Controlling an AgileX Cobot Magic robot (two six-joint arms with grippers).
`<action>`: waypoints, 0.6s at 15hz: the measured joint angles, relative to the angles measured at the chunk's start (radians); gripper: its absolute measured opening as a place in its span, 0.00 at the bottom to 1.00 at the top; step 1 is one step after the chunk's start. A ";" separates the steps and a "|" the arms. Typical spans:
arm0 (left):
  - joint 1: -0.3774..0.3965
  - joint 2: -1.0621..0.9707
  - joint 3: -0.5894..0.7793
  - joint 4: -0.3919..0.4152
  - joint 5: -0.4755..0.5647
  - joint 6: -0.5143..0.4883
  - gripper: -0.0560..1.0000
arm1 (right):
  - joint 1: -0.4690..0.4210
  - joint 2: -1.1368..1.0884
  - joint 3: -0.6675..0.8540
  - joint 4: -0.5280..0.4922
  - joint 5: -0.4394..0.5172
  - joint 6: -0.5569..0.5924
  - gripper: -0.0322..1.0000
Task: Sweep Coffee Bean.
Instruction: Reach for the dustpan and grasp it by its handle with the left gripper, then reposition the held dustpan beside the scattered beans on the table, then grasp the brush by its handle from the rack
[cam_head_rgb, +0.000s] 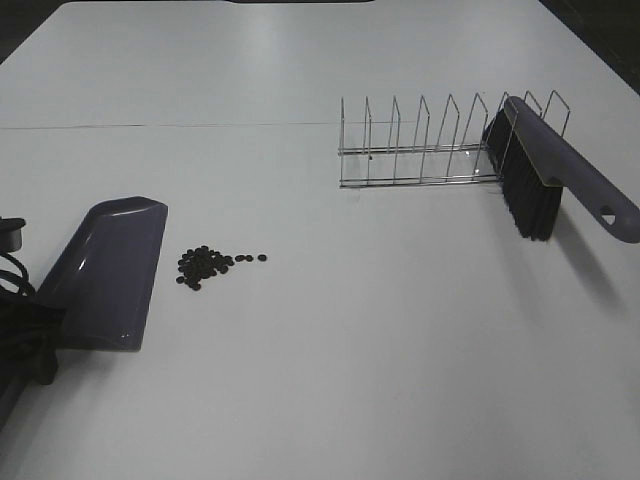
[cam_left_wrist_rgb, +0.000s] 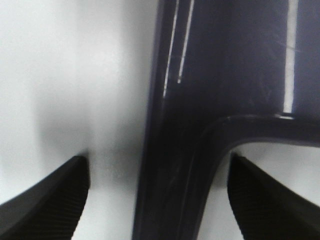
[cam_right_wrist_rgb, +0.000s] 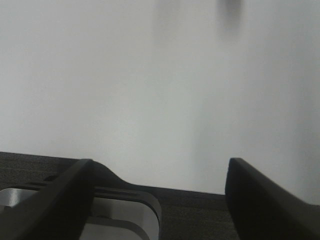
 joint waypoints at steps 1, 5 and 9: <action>0.000 0.000 0.000 0.007 0.001 0.000 0.62 | 0.000 0.000 0.000 0.001 0.002 0.000 0.65; 0.000 0.001 0.000 0.003 -0.001 -0.021 0.37 | 0.000 0.000 0.000 0.022 0.017 0.000 0.65; 0.000 0.001 0.000 0.006 0.000 -0.021 0.37 | 0.000 0.000 -0.026 0.022 0.025 0.066 0.64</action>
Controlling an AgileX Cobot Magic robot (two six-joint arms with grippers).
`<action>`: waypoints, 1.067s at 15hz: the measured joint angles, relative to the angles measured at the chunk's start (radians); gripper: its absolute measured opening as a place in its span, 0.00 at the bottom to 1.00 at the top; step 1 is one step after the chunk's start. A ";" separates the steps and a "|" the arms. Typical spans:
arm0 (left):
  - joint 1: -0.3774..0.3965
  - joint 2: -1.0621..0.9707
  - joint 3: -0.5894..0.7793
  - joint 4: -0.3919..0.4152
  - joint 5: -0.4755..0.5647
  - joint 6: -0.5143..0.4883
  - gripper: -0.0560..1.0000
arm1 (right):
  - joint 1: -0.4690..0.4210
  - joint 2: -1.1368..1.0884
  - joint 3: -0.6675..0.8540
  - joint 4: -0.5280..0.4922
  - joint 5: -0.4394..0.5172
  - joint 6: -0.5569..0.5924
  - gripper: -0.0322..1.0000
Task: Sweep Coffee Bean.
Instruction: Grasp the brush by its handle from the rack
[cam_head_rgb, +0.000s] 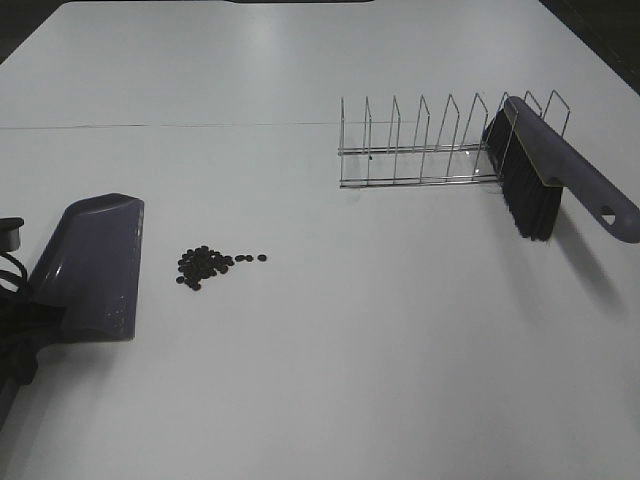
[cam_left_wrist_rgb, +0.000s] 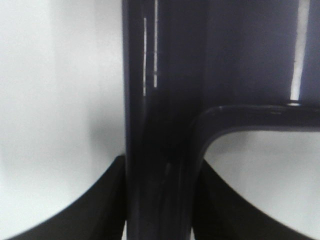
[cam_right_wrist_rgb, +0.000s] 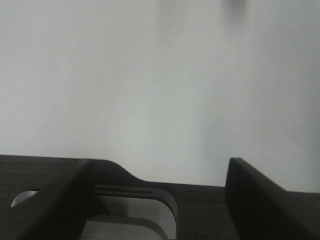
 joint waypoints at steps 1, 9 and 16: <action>0.000 0.000 0.000 0.005 0.003 -0.003 0.37 | 0.000 0.001 -0.013 0.000 0.000 0.010 0.64; 0.000 0.002 -0.001 0.013 0.014 -0.004 0.37 | 0.000 0.344 -0.446 -0.079 0.015 0.014 0.64; 0.000 0.002 -0.001 0.014 0.015 -0.004 0.37 | 0.000 0.822 -0.818 -0.086 0.057 0.006 0.64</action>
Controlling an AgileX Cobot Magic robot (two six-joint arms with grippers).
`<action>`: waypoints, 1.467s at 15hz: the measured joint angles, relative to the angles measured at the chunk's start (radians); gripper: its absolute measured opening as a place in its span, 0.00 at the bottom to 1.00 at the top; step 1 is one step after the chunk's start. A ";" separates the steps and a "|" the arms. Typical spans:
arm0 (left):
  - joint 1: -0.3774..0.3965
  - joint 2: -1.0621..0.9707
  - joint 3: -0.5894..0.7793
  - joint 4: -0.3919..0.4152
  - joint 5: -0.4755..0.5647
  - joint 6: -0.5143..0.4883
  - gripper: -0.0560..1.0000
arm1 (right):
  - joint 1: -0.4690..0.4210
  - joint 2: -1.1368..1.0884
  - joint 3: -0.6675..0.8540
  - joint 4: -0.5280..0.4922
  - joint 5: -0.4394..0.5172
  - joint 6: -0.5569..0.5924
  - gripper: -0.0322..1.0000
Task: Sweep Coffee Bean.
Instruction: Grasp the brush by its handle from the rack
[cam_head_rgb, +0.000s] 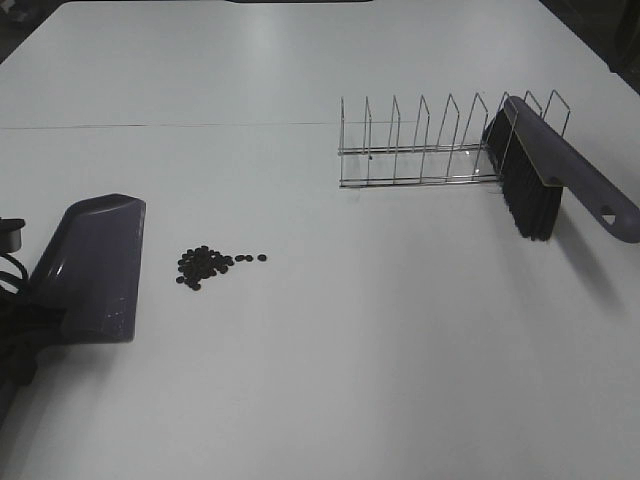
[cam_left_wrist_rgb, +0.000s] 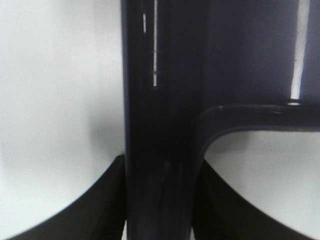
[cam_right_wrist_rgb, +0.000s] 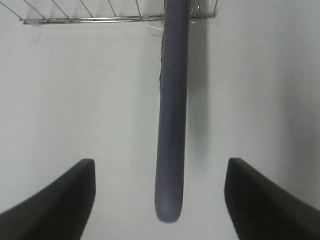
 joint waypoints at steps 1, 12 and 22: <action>0.000 0.000 0.000 0.000 0.001 0.000 0.37 | 0.000 0.058 -0.047 0.000 0.000 -0.014 0.64; 0.000 0.000 0.000 0.000 0.001 0.000 0.37 | 0.000 0.429 -0.262 -0.002 -0.123 -0.121 0.64; 0.000 0.000 0.000 0.001 0.001 0.000 0.37 | 0.000 0.617 -0.263 -0.047 -0.329 -0.126 0.64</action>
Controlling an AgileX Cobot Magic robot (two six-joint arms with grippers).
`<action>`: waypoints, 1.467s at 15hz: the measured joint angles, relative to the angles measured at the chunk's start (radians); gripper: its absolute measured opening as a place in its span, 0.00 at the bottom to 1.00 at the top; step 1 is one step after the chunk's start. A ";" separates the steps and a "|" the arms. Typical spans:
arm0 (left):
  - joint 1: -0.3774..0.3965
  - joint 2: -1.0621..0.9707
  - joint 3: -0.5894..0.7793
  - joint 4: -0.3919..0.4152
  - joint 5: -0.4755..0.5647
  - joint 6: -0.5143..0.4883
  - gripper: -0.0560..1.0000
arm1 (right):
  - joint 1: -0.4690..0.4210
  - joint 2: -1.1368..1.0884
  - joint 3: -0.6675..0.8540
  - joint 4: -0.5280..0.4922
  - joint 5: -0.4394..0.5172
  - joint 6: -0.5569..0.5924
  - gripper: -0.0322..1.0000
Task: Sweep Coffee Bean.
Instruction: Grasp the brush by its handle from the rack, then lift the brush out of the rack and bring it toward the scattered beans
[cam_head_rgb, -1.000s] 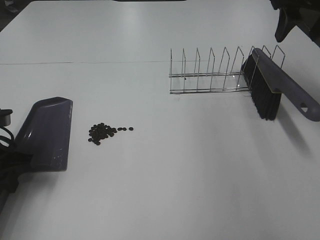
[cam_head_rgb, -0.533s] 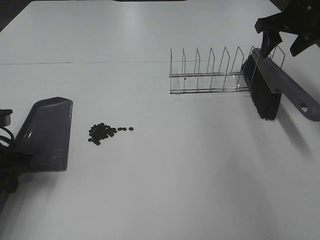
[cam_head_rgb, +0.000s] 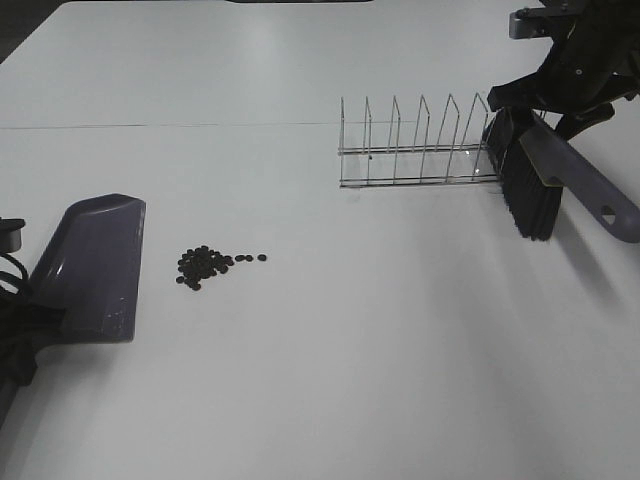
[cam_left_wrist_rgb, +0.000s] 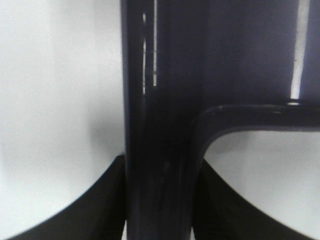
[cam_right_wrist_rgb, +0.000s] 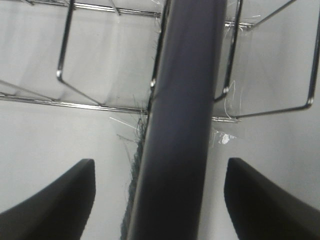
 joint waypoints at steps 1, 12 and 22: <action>0.000 0.000 0.000 0.000 0.000 0.000 0.37 | 0.000 0.013 0.000 -0.013 -0.002 0.000 0.63; 0.000 0.001 -0.001 0.046 0.108 0.026 0.37 | 0.002 -0.145 0.000 -0.071 0.083 0.102 0.33; 0.000 0.021 -0.222 0.169 0.338 0.011 0.37 | 0.005 -0.487 0.605 -0.056 -0.077 0.132 0.33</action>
